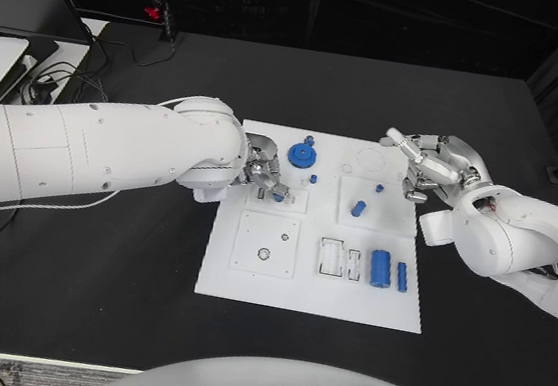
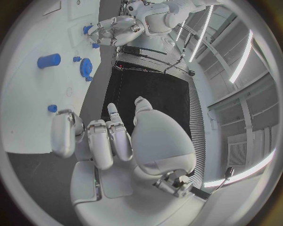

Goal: Assemble the parts on the task board

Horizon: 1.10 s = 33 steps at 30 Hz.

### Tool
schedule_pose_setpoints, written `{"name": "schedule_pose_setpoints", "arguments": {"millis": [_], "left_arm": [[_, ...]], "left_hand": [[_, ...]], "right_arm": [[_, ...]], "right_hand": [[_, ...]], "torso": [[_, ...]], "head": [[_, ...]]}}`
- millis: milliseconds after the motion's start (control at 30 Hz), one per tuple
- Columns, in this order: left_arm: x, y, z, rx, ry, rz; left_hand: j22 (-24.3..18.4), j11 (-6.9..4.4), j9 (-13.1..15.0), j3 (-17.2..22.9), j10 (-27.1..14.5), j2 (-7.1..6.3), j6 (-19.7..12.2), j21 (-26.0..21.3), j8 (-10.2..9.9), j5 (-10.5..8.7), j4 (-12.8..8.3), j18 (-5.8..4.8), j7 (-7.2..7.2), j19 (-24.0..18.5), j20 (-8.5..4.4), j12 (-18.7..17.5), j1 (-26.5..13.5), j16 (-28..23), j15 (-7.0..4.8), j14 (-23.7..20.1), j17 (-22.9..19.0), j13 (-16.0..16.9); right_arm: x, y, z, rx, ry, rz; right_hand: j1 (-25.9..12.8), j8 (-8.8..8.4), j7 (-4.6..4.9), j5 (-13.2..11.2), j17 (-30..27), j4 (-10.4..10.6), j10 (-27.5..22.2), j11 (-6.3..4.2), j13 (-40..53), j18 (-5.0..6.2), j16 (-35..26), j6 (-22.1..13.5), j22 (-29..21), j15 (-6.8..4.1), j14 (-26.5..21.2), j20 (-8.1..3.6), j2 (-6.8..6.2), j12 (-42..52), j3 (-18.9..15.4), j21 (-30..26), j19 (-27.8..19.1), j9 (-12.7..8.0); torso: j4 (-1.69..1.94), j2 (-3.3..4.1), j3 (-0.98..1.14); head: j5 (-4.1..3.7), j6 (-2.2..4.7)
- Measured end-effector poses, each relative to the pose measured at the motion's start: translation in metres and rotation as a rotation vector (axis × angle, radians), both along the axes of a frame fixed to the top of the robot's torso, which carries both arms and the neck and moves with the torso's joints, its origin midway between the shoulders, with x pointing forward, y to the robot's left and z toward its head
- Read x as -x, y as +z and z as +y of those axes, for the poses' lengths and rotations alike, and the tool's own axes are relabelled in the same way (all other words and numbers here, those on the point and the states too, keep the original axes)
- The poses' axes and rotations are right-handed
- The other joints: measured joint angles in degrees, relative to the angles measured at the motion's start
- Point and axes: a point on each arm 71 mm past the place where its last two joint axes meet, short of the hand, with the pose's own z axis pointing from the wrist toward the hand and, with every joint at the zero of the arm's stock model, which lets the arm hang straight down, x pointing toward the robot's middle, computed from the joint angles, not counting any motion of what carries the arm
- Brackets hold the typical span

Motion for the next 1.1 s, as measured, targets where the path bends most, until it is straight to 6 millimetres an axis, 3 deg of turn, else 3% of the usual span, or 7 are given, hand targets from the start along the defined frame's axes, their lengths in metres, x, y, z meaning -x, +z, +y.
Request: {"name": "schedule_pose_setpoints", "arguments": {"millis": [433,1100], "left_arm": [[-0.0005,0.0,0.0018,-0.002,0.003,0.002],[-0.0015,0.0006,0.0026,-0.015,0.003,0.01]], "left_hand": [[0.0,0.0,0.12,0.72,0.0,-0.75,0.0,0.0,0.22,-0.01,-0.09,0.0,0.0,0.0,0.0,0.0,0.74,0.0,0.0,0.0,0.0,0.0],[0.0,0.01,0.28,1.35,0.0,-0.59,-0.5,0.0,0.32,-2.56,0.23,0.0,0.11,0.0,0.0,0.0,0.59,0.0,0.0,0.0,0.0,0.0]], "right_arm": [[-0.0002,-0.0004,-0.0002,0.001,-0.001,0.002],[0.0002,-0.0006,-0.0001,0.001,0.0,0.004]], "right_hand": [[0.31,0.0,0.21,0.34,0.0,0.0,0.0,0.0,0.0,0.0,0.0,-0.2,0.0,0.0,0.0,0.0,0.31,0.0,0.0,0.0,0.0,-0.01],[0.3,0.0,0.04,0.34,-0.02,0.0,0.0,0.0,0.0,0.0,0.0,-0.37,0.0,0.0,0.0,0.0,0.3,0.0,0.0,0.0,0.0,-0.02]], "torso": [[0.01,0.0,0.0],[-0.08,0.01,0.01]], "head": [[-0.01,-0.16],[-0.05,-0.21]]}}
